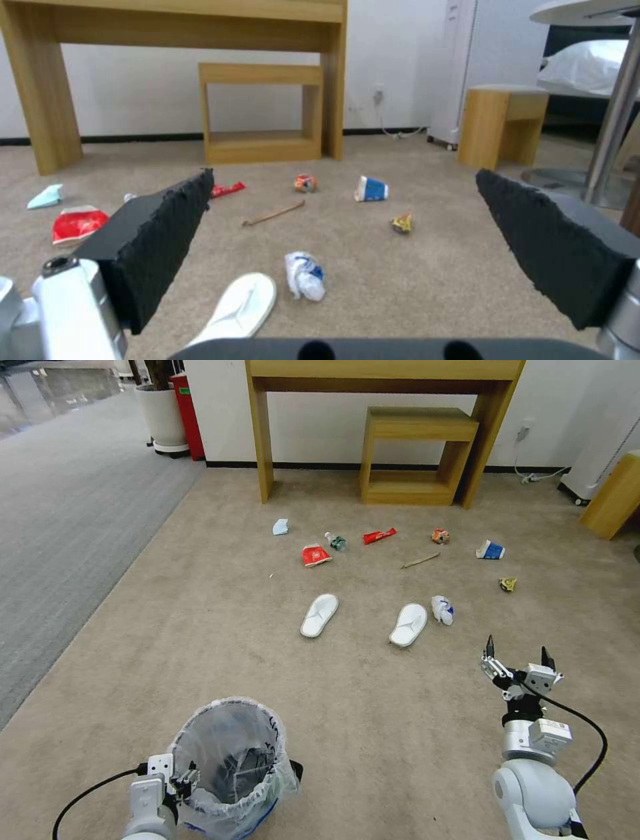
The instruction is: Pick up the trash bin and place the garbage on the floor into it.
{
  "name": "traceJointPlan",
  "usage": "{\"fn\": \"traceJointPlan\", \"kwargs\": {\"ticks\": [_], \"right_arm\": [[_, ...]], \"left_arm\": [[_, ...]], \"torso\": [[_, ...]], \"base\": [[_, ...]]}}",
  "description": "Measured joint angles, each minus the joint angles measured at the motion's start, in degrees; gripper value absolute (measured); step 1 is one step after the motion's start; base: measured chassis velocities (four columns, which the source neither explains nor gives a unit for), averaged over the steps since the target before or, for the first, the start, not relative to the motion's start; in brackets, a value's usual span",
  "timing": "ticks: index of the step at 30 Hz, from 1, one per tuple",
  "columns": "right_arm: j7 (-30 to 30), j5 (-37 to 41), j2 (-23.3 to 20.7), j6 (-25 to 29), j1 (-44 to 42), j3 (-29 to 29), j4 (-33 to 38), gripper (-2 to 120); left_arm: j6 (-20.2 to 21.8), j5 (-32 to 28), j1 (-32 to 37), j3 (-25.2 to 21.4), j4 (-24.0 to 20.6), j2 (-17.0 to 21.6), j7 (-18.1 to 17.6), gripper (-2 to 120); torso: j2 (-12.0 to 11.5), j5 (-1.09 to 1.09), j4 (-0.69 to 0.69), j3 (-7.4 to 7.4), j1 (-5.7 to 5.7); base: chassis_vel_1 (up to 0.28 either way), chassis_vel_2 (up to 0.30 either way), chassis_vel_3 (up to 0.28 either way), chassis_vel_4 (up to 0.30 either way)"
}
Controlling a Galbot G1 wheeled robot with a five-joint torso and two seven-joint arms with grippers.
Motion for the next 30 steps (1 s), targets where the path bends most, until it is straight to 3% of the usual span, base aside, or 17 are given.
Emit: {"fn": "traceJointPlan", "kwargs": {"ticks": [3, 6, 11, 30], "right_arm": [[0.0, 0.0, 0.0, 0.0, 0.0, 0.0, -0.1, 100], [0.0, -0.1, 0.0, 0.0, 0.1, -0.1, -0.4, 100], [0.0, -0.2, 0.1, -0.1, 0.1, -0.1, -0.7, 100], [0.1, -0.3, -0.3, -0.1, 0.0, 0.0, -1.4, 100]], "left_arm": [[-0.1, 0.0, -0.1, 0.0, 0.1, 0.0, 0.1, 42], [-0.2, -0.1, -0.4, 0.2, 0.5, -0.1, 0.3, 26], [-0.4, -0.4, -0.6, 0.4, 0.7, -0.1, 0.9, 10], [-0.6, -0.4, -3.4, 1.7, 3.2, -1.0, 1.2, 8]], "torso": [[0.0, 0.00, 0.00, 0.00, 0.00], [0.0, 0.01, 0.00, 0.00, 0.00], [0.0, 0.01, 0.00, -0.01, 0.00], [0.0, 0.05, 0.02, -0.02, 0.00]], "base": [[0.000, 0.000, 0.000, 0.000], [0.000, 0.000, 0.000, 0.000], [0.000, 0.000, 0.000, 0.000], [0.000, 0.000, 0.000, 0.000]]}}
